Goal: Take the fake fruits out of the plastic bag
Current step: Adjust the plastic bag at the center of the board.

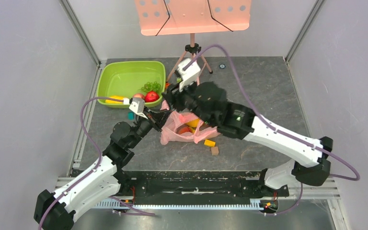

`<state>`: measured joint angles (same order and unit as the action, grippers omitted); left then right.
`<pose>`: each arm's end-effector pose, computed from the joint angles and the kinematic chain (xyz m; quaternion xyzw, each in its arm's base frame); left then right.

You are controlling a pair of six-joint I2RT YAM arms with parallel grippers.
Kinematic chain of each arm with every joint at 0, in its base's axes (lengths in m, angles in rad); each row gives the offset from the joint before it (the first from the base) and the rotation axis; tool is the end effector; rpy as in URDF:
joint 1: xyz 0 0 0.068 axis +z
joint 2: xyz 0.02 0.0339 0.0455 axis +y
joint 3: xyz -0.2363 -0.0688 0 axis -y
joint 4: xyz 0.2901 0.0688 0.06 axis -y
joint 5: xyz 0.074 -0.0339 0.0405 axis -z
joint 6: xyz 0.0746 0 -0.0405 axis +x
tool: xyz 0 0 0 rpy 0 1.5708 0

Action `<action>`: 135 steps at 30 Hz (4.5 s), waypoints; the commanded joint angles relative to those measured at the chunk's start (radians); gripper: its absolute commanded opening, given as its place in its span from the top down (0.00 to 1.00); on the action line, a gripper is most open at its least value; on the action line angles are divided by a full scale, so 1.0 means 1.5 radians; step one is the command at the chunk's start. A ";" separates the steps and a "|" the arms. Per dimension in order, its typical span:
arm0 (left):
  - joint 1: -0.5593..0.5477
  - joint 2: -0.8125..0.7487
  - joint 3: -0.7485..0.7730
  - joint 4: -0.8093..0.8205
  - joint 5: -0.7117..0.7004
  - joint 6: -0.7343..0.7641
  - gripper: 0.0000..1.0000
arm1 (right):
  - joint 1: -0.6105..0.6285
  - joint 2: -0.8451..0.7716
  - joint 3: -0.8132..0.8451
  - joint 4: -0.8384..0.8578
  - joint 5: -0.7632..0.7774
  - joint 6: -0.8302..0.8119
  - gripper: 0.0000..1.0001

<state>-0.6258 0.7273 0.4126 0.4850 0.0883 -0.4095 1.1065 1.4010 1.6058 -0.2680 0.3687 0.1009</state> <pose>0.2264 -0.1717 0.2630 0.1030 0.6364 -0.4027 0.6498 0.2010 0.3413 0.4551 -0.2355 0.6885 0.2719 0.6298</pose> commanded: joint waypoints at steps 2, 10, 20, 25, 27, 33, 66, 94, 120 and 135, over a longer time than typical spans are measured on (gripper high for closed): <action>-0.004 -0.001 0.030 -0.008 -0.001 0.029 0.98 | 0.078 0.024 0.010 0.027 0.175 0.050 0.60; -0.006 -0.001 0.033 -0.020 -0.011 0.030 0.98 | 0.095 -0.047 -0.142 0.035 0.281 0.128 0.86; -0.009 0.009 0.035 -0.020 -0.010 0.027 0.98 | 0.089 -0.059 -0.206 -0.060 0.214 0.197 0.96; -0.012 0.003 0.031 -0.020 -0.008 0.033 0.98 | 0.058 -0.006 -0.193 -0.104 0.139 0.235 0.96; -0.013 0.002 0.031 -0.020 -0.009 0.034 0.98 | 0.048 0.011 -0.192 -0.121 0.127 0.247 0.96; -0.015 0.002 0.029 -0.020 -0.010 0.037 0.98 | 0.013 0.054 -0.184 -0.183 0.138 0.251 0.96; -0.018 -0.104 0.031 -0.223 -0.091 -0.009 0.68 | -0.191 -0.269 -0.632 0.066 -0.039 0.154 0.92; -0.254 0.159 0.558 -0.692 -0.187 0.026 0.98 | -0.195 -0.185 -0.544 0.121 -0.101 0.236 1.00; -0.328 0.450 0.454 -0.505 -0.290 -0.012 0.98 | -0.198 -0.219 -0.614 0.163 -0.073 0.280 1.00; -0.246 0.536 0.419 -0.432 -0.326 -0.007 0.98 | -0.197 -0.177 -0.649 0.173 -0.047 0.268 1.00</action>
<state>-1.0260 1.5108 1.0664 -0.2245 -0.3672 -0.3775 0.8139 1.1316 0.6727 -0.0372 0.2539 0.5175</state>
